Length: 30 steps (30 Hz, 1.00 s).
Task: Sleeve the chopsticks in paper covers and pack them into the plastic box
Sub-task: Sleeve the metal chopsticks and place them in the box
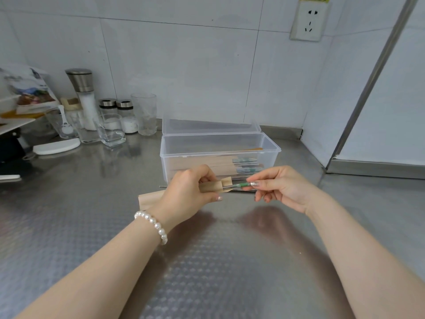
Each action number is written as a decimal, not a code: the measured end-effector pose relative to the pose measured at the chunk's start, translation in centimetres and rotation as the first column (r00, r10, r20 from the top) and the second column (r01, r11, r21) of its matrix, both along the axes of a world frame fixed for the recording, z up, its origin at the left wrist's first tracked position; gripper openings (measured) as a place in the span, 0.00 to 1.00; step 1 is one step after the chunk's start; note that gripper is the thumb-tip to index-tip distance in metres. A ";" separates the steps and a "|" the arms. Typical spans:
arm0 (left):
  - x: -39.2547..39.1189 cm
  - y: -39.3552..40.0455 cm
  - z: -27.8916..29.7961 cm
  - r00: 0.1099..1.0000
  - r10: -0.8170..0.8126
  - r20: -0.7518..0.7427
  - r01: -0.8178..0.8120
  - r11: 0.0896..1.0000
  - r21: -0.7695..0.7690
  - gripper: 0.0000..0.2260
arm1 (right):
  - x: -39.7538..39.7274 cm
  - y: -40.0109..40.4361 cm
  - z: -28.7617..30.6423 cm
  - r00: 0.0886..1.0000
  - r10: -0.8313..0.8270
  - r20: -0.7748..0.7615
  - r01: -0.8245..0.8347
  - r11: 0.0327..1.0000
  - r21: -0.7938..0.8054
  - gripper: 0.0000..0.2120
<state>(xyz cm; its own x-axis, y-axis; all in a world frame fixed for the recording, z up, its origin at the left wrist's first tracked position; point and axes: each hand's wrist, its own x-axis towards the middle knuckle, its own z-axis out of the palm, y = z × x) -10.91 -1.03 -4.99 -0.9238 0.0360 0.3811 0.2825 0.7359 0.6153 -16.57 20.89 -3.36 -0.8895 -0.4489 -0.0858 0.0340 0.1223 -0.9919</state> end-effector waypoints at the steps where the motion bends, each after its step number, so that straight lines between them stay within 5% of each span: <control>1: 0.0 0.0 0.0 1.000 0.001 0.001 -0.001 1.000 -0.006 0.15 | -0.1 0.0 -0.1 1.000 0.003 -0.001 -0.003 1.000 0.003 0.08; 7: -0.2 -0.6 0.2 0.999 0.034 0.018 -0.033 0.999 -0.008 0.15 | -0.8 0.2 -0.5 0.984 -0.150 -0.092 0.141 0.986 -0.094 0.07; 9: -0.3 -1.0 0.3 0.996 0.084 0.025 -0.084 0.996 -0.008 0.14 | -1.4 0.4 -1.0 0.913 -0.282 -0.295 0.307 0.951 0.041 0.03; 11: -0.4 -1.2 0.3 0.993 0.118 0.025 -0.118 0.993 0.005 0.14 | -1.9 0.4 -1.7 0.846 -0.228 -0.482 0.387 0.885 0.260 0.04; 14: -0.4 -1.2 0.3 0.992 0.122 0.027 -0.122 0.993 0.007 0.14 | -2.0 0.0 -2.3 0.847 -0.051 -0.530 0.346 0.810 0.474 0.07; 18: -0.4 -1.1 0.3 0.992 0.115 0.045 -0.115 0.993 -0.001 0.14 | -2.2 -0.3 -2.6 0.845 0.002 -0.534 0.345 0.761 0.549 0.08; 24: -0.4 -1.1 0.2 0.996 0.084 0.037 -0.084 0.996 -0.002 0.14 | -2.3 -0.3 -2.7 0.835 -0.022 -0.550 0.343 0.803 0.488 0.02; 30: -0.3 -1.0 0.2 0.999 -0.013 0.047 0.015 0.999 -0.046 0.16 | -2.1 0.2 -1.2 0.818 -0.324 -0.476 0.417 0.903 0.103 0.14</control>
